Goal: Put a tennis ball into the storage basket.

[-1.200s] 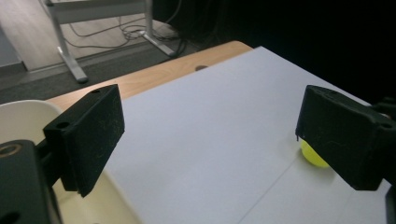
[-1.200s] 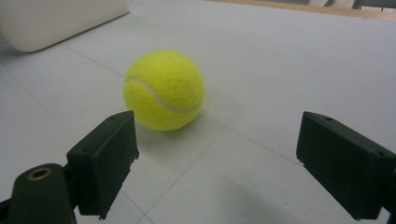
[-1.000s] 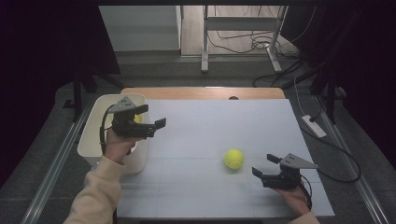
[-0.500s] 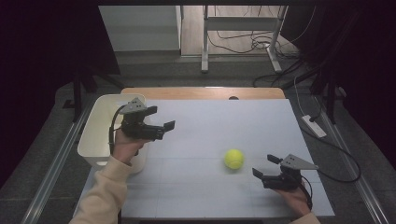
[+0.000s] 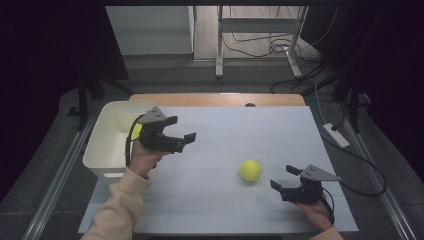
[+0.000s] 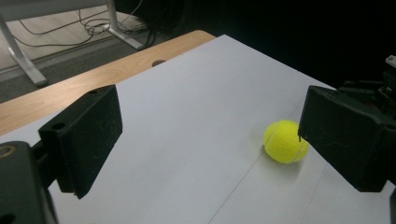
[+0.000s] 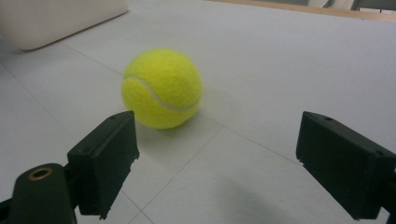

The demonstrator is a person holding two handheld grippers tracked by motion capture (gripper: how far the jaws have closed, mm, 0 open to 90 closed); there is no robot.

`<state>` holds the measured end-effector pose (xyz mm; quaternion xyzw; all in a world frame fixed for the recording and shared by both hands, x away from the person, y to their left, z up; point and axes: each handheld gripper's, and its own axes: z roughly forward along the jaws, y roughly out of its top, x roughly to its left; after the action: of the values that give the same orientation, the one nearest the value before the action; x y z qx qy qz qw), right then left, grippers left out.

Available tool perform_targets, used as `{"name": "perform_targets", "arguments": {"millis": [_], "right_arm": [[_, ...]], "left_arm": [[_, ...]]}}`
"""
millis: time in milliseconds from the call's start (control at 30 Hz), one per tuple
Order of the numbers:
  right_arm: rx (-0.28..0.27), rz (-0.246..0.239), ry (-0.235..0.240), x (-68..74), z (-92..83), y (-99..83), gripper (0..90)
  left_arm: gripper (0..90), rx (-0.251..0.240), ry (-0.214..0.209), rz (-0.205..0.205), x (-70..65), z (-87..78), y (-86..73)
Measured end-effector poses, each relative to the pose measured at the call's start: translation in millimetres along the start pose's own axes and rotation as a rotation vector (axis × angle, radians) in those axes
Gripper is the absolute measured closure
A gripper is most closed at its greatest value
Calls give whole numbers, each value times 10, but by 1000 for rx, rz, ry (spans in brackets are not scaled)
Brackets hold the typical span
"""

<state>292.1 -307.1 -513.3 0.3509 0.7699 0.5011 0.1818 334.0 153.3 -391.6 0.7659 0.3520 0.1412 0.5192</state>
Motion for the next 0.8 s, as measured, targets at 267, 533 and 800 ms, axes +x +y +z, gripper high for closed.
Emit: {"name": "perform_targets", "arguments": {"millis": [267,533,800], "right_arm": [[5,4,-3,0,30,4,126],[-1,8,-5,9,18,5,126],[-2,5,-4,12,30,12,126]], "left_arm": [[70,31,-24,17,-58,53,-24],[68,44,-39,17,-92,126,-43],[67,52,-64,32,-179,231,-53]]}}
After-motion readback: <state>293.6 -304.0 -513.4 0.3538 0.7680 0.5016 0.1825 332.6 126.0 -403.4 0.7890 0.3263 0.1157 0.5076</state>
